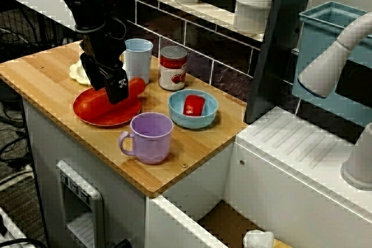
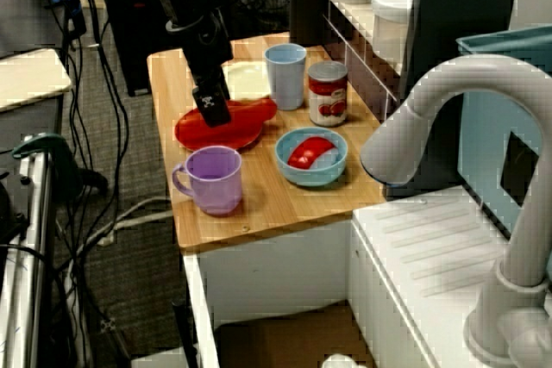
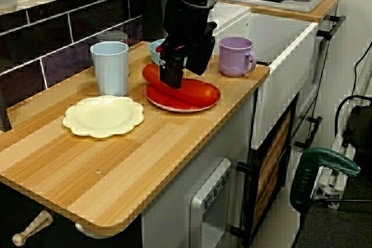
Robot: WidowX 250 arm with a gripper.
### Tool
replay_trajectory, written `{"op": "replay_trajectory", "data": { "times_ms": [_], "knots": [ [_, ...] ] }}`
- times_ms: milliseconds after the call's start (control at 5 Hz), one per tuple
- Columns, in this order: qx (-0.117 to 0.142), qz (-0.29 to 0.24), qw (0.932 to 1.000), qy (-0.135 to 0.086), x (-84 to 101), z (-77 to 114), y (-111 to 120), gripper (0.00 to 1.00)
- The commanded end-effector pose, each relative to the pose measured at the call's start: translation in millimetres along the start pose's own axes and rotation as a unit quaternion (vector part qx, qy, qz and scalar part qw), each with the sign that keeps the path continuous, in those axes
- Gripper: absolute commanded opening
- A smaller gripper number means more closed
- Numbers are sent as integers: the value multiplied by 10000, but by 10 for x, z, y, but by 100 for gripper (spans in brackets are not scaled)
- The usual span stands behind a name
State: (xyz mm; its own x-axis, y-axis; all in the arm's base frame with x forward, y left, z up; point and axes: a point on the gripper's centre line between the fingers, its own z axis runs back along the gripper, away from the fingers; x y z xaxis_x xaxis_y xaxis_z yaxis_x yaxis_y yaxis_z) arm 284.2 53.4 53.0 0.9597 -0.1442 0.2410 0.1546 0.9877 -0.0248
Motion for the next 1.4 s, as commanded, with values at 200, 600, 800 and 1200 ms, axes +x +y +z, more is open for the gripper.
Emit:
{"op": "replay_trajectory", "data": {
  "times_ms": [200,600,800,1200],
  "knots": [
    [212,-63,9998,-13,-42,-98,66,100],
    [121,-87,9999,-23,-48,-56,79,0],
    [70,-52,10000,-19,-30,-3,91,0],
    [-161,18,9997,-187,38,286,93,0]
  ]
}}
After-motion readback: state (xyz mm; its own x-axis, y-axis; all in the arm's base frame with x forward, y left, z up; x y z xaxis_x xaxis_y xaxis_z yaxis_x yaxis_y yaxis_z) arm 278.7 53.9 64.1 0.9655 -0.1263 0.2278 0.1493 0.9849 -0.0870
